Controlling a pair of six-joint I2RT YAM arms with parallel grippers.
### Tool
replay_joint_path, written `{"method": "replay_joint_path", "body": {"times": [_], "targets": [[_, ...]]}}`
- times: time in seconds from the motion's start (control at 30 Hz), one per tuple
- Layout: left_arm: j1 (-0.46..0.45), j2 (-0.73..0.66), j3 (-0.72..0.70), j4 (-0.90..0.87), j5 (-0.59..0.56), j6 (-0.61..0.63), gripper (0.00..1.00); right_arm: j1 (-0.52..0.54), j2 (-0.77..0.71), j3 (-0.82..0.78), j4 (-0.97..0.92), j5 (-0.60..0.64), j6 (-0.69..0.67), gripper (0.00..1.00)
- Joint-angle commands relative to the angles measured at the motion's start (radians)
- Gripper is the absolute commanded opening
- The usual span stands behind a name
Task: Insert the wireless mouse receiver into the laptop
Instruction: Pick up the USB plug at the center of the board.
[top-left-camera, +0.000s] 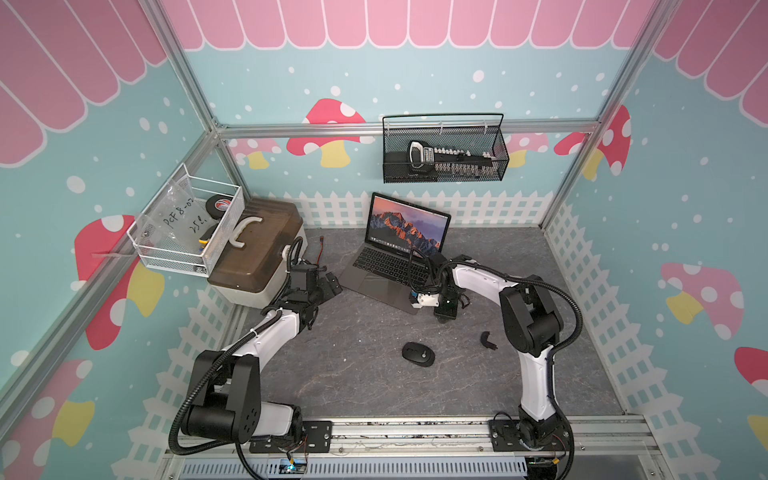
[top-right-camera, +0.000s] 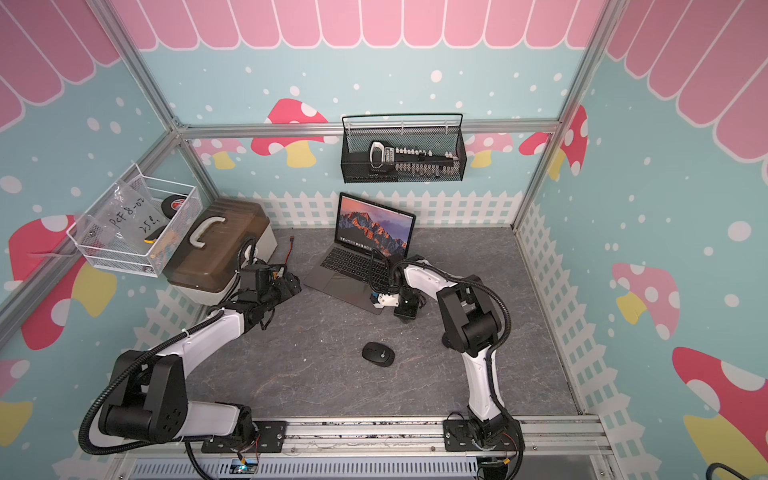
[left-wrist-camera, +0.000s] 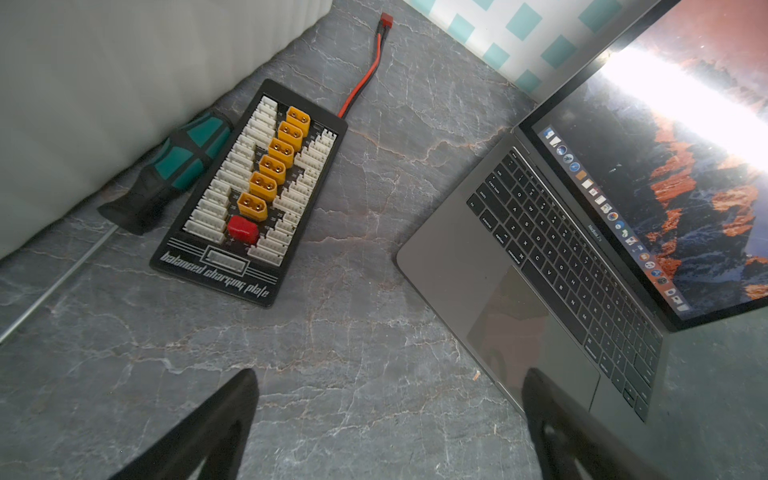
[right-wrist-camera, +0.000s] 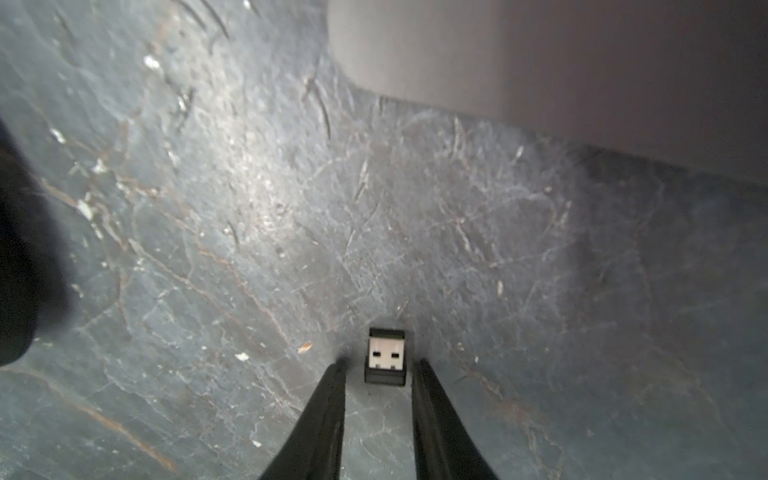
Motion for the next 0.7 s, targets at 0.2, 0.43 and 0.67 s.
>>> {"method": "replay_joint_path", "body": {"times": [0.2,0.43,0.67], "targets": [[0.005,-0.011,-0.013,0.012,-0.01,0.0,0.99,0.005,0.023,-0.049,0.011,-0.017,0.04,0.22],[0.005,-0.002,-0.015,0.024,0.003,-0.014,0.99,0.005,0.003,-0.076,0.029,-0.037,0.066,0.2],[0.006,0.015,-0.003,0.021,0.039,-0.019,0.99,0.005,-0.053,-0.114,0.083,-0.054,0.07,0.16]]}}
